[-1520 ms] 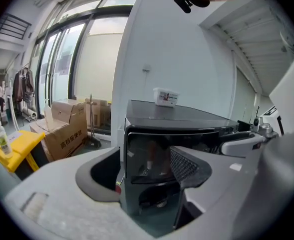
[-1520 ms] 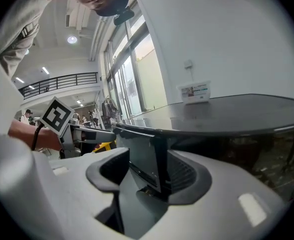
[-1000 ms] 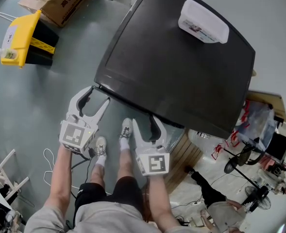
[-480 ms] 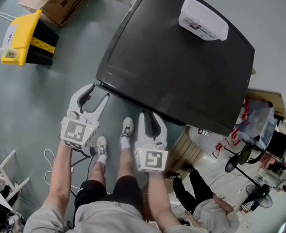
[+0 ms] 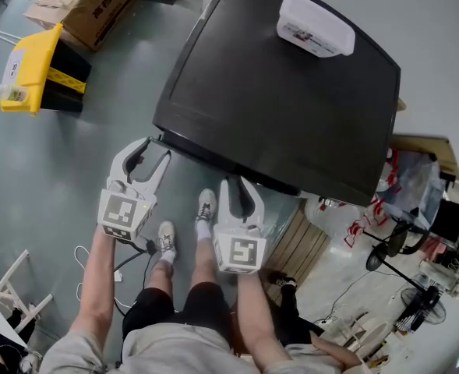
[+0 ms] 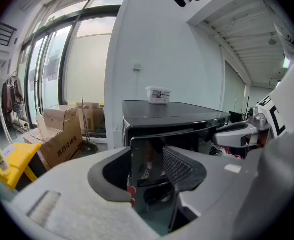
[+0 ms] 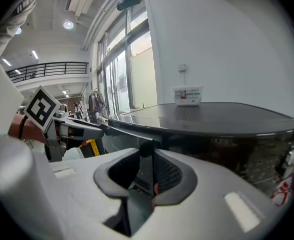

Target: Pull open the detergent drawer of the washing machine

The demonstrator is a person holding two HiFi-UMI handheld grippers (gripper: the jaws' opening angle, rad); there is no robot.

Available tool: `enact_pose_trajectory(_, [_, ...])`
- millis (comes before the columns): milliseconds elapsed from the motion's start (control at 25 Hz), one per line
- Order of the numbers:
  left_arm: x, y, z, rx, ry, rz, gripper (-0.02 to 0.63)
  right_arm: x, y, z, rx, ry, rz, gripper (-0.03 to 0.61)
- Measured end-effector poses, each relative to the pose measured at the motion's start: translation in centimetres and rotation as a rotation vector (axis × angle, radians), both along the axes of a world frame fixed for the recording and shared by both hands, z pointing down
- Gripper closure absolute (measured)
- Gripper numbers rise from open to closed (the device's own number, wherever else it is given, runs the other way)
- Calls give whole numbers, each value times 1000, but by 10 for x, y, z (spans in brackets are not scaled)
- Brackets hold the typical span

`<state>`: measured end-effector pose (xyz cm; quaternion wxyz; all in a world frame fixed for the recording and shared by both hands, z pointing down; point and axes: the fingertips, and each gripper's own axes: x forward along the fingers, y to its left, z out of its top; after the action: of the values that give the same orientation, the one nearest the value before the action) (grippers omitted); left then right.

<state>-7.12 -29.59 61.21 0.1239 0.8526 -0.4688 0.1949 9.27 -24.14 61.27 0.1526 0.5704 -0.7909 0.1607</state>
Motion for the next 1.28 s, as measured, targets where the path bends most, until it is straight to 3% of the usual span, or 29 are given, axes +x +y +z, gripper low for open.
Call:
enact_pose_trajectory(800, [-12, 50, 0, -8, -40, 73, 439, -7, 51, 5, -44, -1, 81, 482])
enact_pose_trajectory(1280, [-21, 90, 2, -14, -21, 87, 439, -17, 91, 6, -39, 8, 88, 480])
